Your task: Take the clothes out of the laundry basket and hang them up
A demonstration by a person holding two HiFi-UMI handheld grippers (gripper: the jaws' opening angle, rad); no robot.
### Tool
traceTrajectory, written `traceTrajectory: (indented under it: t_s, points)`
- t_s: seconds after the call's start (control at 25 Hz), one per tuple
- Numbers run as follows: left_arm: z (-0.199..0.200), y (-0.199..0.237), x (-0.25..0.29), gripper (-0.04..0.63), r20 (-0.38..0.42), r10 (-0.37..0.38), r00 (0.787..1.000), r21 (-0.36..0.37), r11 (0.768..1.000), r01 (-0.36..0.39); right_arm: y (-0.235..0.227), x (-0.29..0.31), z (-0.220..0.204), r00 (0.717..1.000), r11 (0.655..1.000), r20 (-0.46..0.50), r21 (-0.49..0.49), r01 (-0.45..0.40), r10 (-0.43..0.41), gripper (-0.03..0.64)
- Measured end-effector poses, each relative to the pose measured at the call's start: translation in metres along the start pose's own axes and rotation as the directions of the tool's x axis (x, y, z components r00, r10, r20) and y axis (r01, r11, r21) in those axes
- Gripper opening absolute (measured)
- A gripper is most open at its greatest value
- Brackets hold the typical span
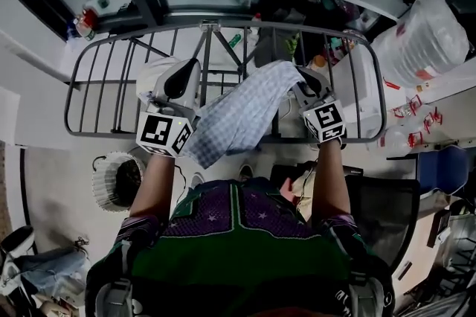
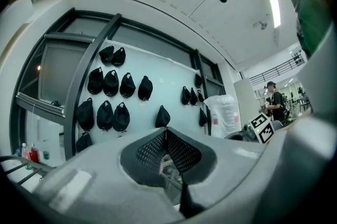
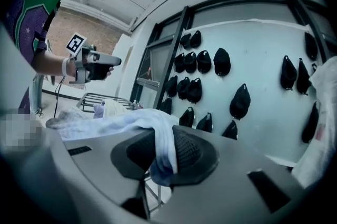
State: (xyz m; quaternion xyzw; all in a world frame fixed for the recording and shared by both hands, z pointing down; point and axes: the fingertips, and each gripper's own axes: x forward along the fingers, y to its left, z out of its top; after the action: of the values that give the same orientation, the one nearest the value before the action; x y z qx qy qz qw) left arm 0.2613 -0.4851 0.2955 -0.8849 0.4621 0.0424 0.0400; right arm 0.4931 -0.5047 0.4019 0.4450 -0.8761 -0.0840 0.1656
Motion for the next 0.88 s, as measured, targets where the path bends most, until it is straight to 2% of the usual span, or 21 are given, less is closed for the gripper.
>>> traceTrajectory:
  t_s: [0.2,0.28,0.4,0.68,0.88]
  points:
    - [-0.011,-0.01,0.012,0.018,-0.018,-0.007,1.0,-0.01,1.0,0.007,-0.009,-0.002,-0.059,0.988,0.999,-0.157,0.044,0.001,0.006,0.092]
    - [-0.014,-0.013,0.015,0.018,-0.026,-0.011,1.0,-0.009,1.0,0.011,-0.012,-0.007,-0.073,0.979,0.997,-0.204,0.073,0.011,0.004,0.114]
    - [-0.017,-0.018,0.019,0.018,-0.032,-0.017,0.999,-0.009,1.0,0.017,-0.016,-0.015,-0.09,0.962,0.998,-0.275,0.067,0.012,0.006,0.149]
    - [-0.019,-0.035,0.024,0.018,-0.035,-0.023,0.999,-0.005,1.0,0.023,-0.021,-0.051,-0.115,0.931,1.0,-0.365,0.011,-0.017,0.02,0.186]
    - [-0.015,-0.041,0.024,0.018,-0.029,0.003,1.0,-0.001,1.0,-0.003,-0.021,-0.074,-0.13,0.911,0.999,-0.41,0.005,-0.05,0.048,0.198]
